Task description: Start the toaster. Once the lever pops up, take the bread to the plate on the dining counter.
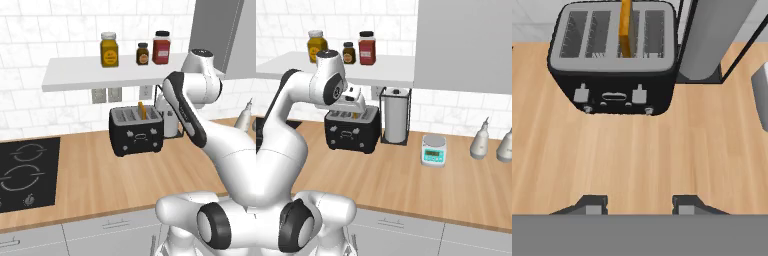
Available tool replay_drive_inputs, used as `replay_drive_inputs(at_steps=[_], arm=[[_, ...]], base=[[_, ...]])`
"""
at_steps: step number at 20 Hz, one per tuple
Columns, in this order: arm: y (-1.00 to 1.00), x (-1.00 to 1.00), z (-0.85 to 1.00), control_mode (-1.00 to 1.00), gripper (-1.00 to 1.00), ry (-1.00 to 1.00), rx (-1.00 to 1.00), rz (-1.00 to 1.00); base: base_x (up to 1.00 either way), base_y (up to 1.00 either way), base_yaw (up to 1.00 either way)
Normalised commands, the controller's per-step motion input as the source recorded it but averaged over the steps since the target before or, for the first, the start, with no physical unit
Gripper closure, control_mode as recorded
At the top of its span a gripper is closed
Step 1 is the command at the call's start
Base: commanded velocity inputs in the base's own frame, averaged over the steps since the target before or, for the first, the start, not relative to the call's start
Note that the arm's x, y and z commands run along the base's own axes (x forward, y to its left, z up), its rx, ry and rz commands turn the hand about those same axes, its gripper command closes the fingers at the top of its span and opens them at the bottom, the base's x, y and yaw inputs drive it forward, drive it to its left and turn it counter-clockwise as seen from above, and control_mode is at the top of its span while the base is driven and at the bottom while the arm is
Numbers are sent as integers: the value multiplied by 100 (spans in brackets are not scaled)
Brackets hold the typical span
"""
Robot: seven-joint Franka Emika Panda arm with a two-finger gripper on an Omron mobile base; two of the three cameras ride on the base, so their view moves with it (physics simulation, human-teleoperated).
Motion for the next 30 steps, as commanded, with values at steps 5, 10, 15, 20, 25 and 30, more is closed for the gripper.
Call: replay_drive_inputs(at_steps=[5, 10, 15, 20, 25, 30], arm=[[0, -20, -10, -100, -100, 0, -4, 0], [0, -39, -59, -100, -100, 0, -10, 0], [2, 6, -62, -100, -100, 1, -1, 0], [0, 66, -23, -100, -100, 0, 0, 0], [14, 97, -21, -100, -100, -1, 0, -1], [8, 71, -17, -100, 100, -1, 1, 0]], base=[[0, 0, 0], [0, 0, 0], [0, 0, 0], [0, 0, 0], [0, 0, 0], [0, 0, 0]])
